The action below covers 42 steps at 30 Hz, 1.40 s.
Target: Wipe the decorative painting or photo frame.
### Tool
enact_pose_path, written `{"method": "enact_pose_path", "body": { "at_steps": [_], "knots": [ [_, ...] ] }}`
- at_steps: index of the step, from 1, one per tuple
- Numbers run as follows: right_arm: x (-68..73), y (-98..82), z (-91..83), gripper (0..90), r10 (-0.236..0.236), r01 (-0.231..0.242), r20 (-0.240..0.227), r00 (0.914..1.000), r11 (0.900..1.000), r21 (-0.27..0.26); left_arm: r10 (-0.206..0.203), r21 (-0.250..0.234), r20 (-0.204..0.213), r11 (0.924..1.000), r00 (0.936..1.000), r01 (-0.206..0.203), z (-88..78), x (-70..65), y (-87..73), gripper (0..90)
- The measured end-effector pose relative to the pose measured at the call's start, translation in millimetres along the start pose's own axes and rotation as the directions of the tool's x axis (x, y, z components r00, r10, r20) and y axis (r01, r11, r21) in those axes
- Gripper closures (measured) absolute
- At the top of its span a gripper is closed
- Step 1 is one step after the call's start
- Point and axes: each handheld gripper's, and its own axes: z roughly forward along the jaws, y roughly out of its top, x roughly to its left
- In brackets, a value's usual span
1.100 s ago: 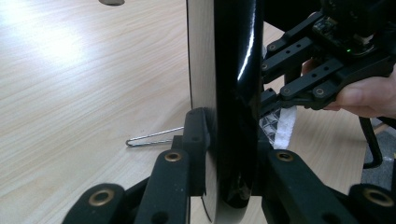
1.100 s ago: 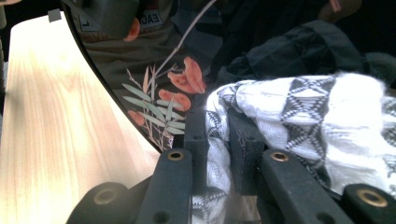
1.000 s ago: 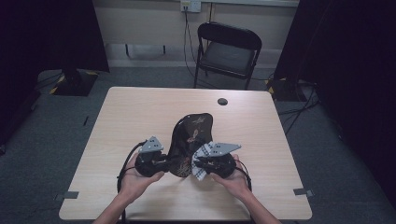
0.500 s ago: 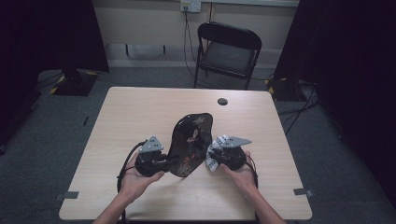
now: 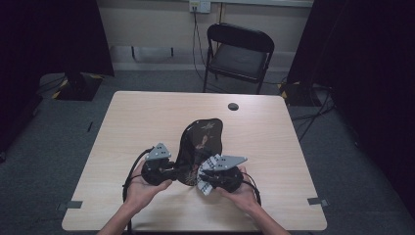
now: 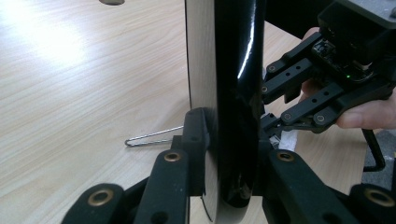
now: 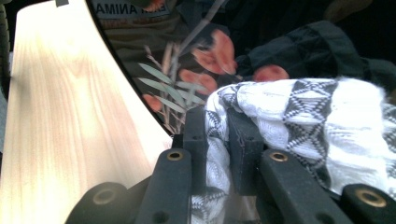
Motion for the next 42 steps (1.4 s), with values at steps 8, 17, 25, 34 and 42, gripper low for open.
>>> {"method": "enact_pose_path", "body": {
  "at_steps": [8,17,25,34,42],
  "knots": [
    [-24.4,-9.3,-4.2,79.6,0.063,-0.065,0.084,0.9945,0.998,0.019,0.002,0.002,-0.002,1.0000,1.0000,-0.002,0.0,-0.1,0.3,76.6],
    [-52.4,-17.0,-13.8,79.5,0.156,-0.158,0.162,0.9744,0.987,-0.004,0.000,0.005,0.003,1.0000,1.0000,0.000,0.0,0.9,0.6,76.6],
    [-24.7,-6.9,-6.6,79.5,0.082,-0.082,0.061,0.9948,0.997,0.002,-0.004,0.006,0.002,1.0000,1.0000,0.004,-0.1,0.8,0.4,76.6],
    [-9.8,-5.4,1.0,79.6,0.036,-0.036,0.009,0.9993,0.999,0.020,-0.004,0.008,-0.002,1.0000,1.0000,0.004,0.1,0.8,1.0,77.1],
    [-33.3,-14.1,-1.8,79.6,0.082,-0.087,0.107,0.9909,0.995,0.043,-0.006,0.008,-0.004,0.9999,1.0000,0.006,0.2,1.5,1.1,76.8]
  ]
}}
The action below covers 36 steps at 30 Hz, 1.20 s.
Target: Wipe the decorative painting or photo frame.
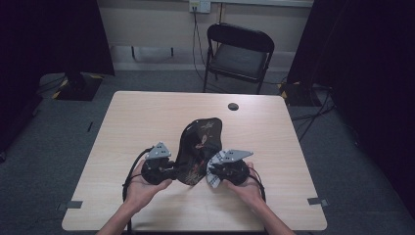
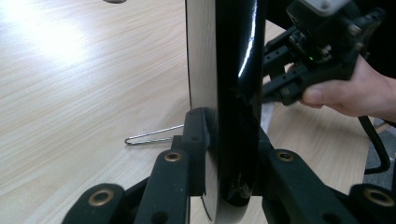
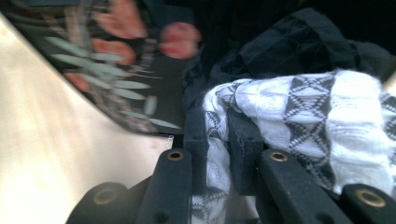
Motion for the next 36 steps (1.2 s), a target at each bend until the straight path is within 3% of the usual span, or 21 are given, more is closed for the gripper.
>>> {"method": "enact_pose_path", "body": {
  "at_steps": [3,5,9,14,19,23,24,26,30,33,36],
  "knots": [
    [-9.9,-2.5,-1.7,79.5,0.032,-0.032,0.034,0.9989,0.999,-0.001,0.003,0.000,-0.001,1.0000,1.0000,-0.003,0.0,0.0,0.0,76.7],
    [-9.9,-2.5,-2.1,79.5,0.033,-0.033,0.032,0.9990,0.999,-0.001,-0.003,-0.001,0.002,1.0000,1.0000,0.003,0.0,0.2,0.0,76.8],
    [2.5,0.6,-0.8,79.5,-0.003,0.003,-0.032,0.9995,1.000,0.001,-0.003,-0.001,0.003,1.0000,1.0000,0.003,-0.1,0.6,-0.3,76.8],
    [21.9,4.3,5.1,79.5,-0.054,0.056,-0.123,0.9909,0.998,0.014,-0.002,-0.004,0.001,1.0000,1.0000,0.002,0.1,0.3,-0.5,76.8],
    [28.5,5.1,8.7,79.7,-0.073,0.077,-0.153,0.9855,0.997,0.021,0.002,-0.002,0.000,1.0000,1.0000,-0.002,0.0,0.3,-0.4,76.7],
    [20.1,2.8,10.2,79.8,-0.064,0.068,-0.103,0.9926,0.997,0.042,-0.004,-0.004,-0.005,1.0000,1.0000,0.004,-0.1,1.2,-0.3,76.6],
    [10.6,0.8,9.2,79.8,-0.037,0.040,-0.068,0.9970,0.998,0.044,-0.005,-0.005,-0.005,1.0000,1.0000,0.005,-0.1,1.3,-0.3,76.5],
    [7.2,0.3,8.7,79.8,-0.028,0.030,-0.055,0.9981,0.999,0.044,-0.004,-0.004,-0.005,1.0000,1.0000,0.004,-0.1,1.2,-0.2,76.5],
    [-15.4,-3.1,3.4,79.7,0.036,-0.038,0.046,0.9983,0.998,0.041,-0.003,-0.003,-0.002,1.0000,1.0000,0.003,-0.2,1.6,-0.3,76.5],
    [-21.7,-4.6,1.8,79.6,0.061,-0.064,0.072,0.9955,0.997,0.034,-0.005,-0.005,-0.001,1.0000,1.0000,0.005,0.1,1.4,-0.3,76.6],
    [-15.4,-2.6,0.7,79.5,0.037,-0.039,0.044,0.9983,0.998,0.044,-0.005,-0.006,0.003,1.0000,1.0000,0.005,0.3,1.7,-0.3,76.8]
  ]
}}
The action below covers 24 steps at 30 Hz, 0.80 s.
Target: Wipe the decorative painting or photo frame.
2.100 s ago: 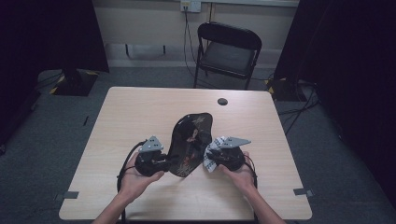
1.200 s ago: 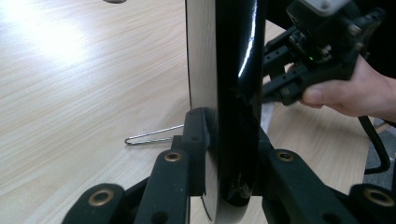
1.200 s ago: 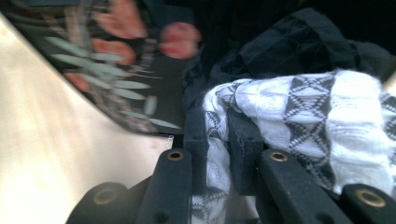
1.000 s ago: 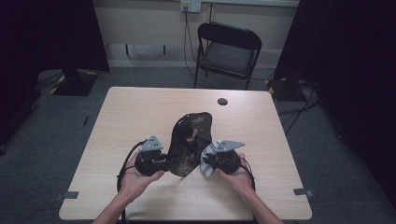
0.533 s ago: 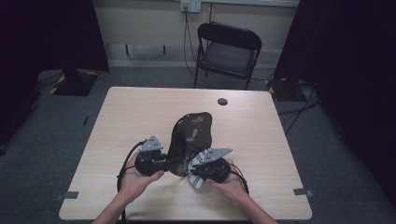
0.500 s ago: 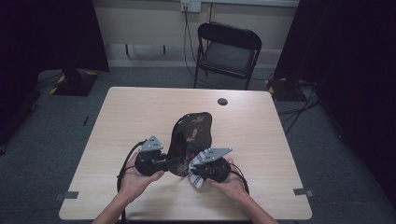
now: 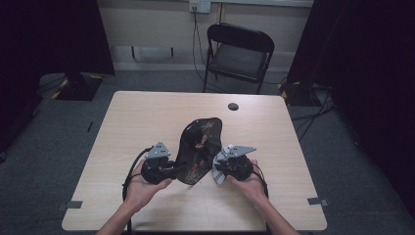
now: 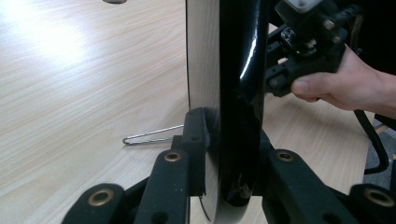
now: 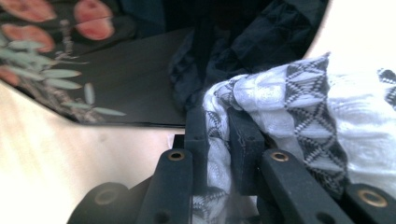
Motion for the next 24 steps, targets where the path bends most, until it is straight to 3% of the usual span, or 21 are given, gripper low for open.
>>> {"method": "enact_pose_path", "body": {
  "at_steps": [5,6,11,13,18,24],
  "knots": [
    [14.6,5.2,0.6,79.5,-0.041,0.041,-0.053,0.9977,0.999,-0.008,-0.007,-0.002,0.000,1.0000,1.0000,0.007,-0.2,0.6,-0.5,76.7],
    [23.6,8.6,0.3,79.4,-0.065,0.064,-0.087,0.9941,0.998,-0.020,-0.007,-0.004,-0.001,1.0000,1.0000,0.007,-0.1,0.3,-0.7,76.6],
    [41.1,14.7,-2.0,79.4,-0.106,0.100,-0.144,0.9838,0.994,-0.047,-0.005,0.001,0.006,1.0000,1.0000,0.005,1.1,0.1,-1.7,75.6],
    [45.3,16.8,-3.0,79.4,-0.120,0.113,-0.148,0.9818,0.992,-0.055,-0.002,0.004,0.002,1.0000,1.0000,0.002,0.9,-0.3,-1.5,75.8],
    [35.4,15.8,-5.1,79.5,-0.095,0.089,-0.120,0.9882,0.994,-0.061,-0.003,0.007,0.001,1.0000,1.0000,0.003,0.8,-0.1,-1.1,76.5],
    [7.4,13.9,-18.2,79.5,-0.013,0.011,-0.019,0.9997,0.996,-0.093,-0.002,0.006,0.007,1.0000,1.0000,0.001,1.1,-0.8,-1.0,77.9]
  ]
}}
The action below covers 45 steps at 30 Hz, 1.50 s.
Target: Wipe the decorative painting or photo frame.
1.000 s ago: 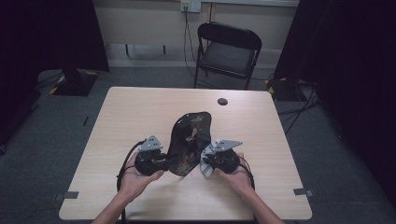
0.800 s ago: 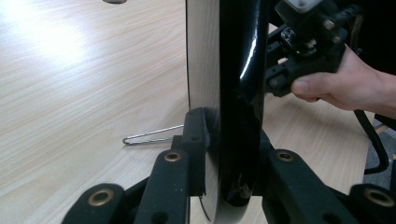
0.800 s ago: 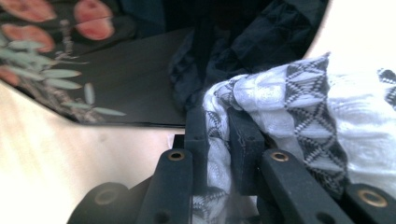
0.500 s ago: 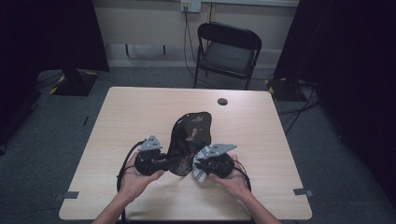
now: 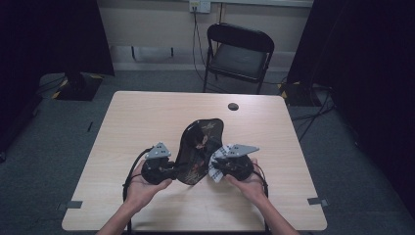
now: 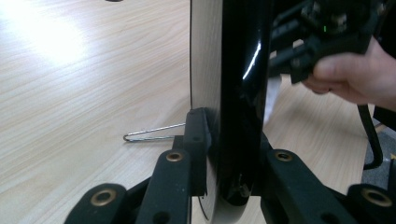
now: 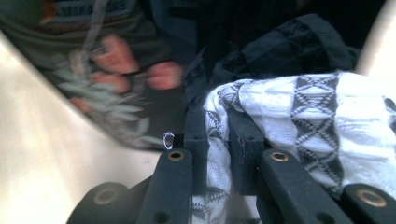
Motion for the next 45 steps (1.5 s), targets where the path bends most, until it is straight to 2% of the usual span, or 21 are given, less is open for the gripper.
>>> {"method": "enact_pose_path", "body": {
  "at_steps": [3,7,11,16,18,20,21,23,24,25,29,33,34,37,39,43,45],
  "knots": [
    [-8.8,5.2,-13.7,79.5,0.023,-0.021,0.041,0.9989,0.999,-0.043,-0.002,0.000,0.007,1.0000,1.0000,0.002,0.4,-0.6,-0.1,78.3],
    [-10.3,13.2,-24.8,79.5,0.029,-0.025,0.052,0.9982,0.996,-0.083,-0.005,0.003,0.014,1.0000,0.9999,0.005,1.1,-1.6,0.1,78.4],
    [-5.3,25.3,-34.9,79.6,0.020,-0.013,0.050,0.9986,0.992,-0.129,-0.003,0.002,0.019,1.0000,0.9998,0.003,2.2,-3.4,0.3,78.5],
    [7.2,47.8,-46.8,79.6,-0.004,0.013,0.043,0.9991,0.981,-0.196,0.002,0.005,0.021,1.0000,0.9998,-0.002,4.1,-5.9,0.9,78.5],
    [9.3,54.5,-49.6,79.6,-0.009,0.017,0.041,0.9991,0.977,-0.214,0.005,0.005,0.019,1.0000,0.9998,-0.005,4.9,-7.1,1.3,78.4],
    [12.0,69.1,-55.1,79.5,-0.021,0.029,0.039,0.9990,0.970,-0.240,0.002,0.008,0.018,1.0000,0.9998,-0.002,5.1,-7.6,1.7,78.3],
    [12.0,69.1,-55.1,79.5,-0.021,0.029,0.039,0.9990,0.970,-0.240,0.001,0.007,0.018,1.0000,0.9998,-0.002,5.4,-7.7,1.7,78.3],
    [13.5,80.8,-60.4,79.4,-0.031,0.037,0.028,0.9991,0.963,-0.266,0.000,0.007,0.016,1.0000,0.9999,0.000,5.5,-7.6,1.9,78.3],
    [15.0,95.1,-66.9,79.4,-0.039,0.044,0.024,0.9990,0.952,-0.304,-0.003,0.006,0.016,1.0000,0.9999,0.003,5.7,-7.8,1.9,78.2],
    [15.0,95.1,-66.9,79.4,-0.039,0.044,0.024,0.9990,0.952,-0.304,-0.003,0.004,0.015,1.0000,0.9999,0.003,6.0,-7.8,1.9,78.2],
    [22.8,116.9,-71.7,79.5,-0.066,0.069,0.021,0.9976,0.934,-0.349,-0.017,0.003,0.014,0.9998,0.9998,0.017,5.9,-7.6,1.9,78.1],
    [32.5,136.9,-72.6,79.6,-0.098,0.092,0.002,0.9951,0.919,-0.384,-0.009,0.005,0.011,1.0000,0.9999,0.009,5.6,-7.2,2.2,79.0],
    [32.5,136.9,-72.6,79.6,-0.098,0.092,0.002,0.9951,0.919,-0.384,0.000,0.003,0.005,1.0000,1.0000,0.000,5.9,-7.8,2.3,79.0],
    [39.5,148.4,-72.5,79.7,-0.116,0.102,-0.010,0.9932,0.909,-0.404,0.012,0.009,0.001,0.9999,0.9999,-0.012,5.8,-9.2,2.8,79.3],
    [43.5,153.1,-70.3,79.7,-0.129,0.113,-0.012,0.9916,0.908,-0.404,0.010,0.006,0.000,0.9999,0.9999,-0.010,5.8,-9.3,2.4,79.6],
    [43.1,151.6,-59.8,79.8,-0.124,0.112,-0.009,0.9922,0.921,-0.374,0.012,0.009,0.003,0.9999,0.9999,-0.012,5.0,-9.1,2.0,79.8],
    [40.6,148.4,-57.0,79.9,-0.119,0.108,-0.006,0.9929,0.922,-0.372,0.012,0.004,0.005,0.9999,0.9999,-0.012,4.9,-8.3,1.5,79.9]
  ]
}}
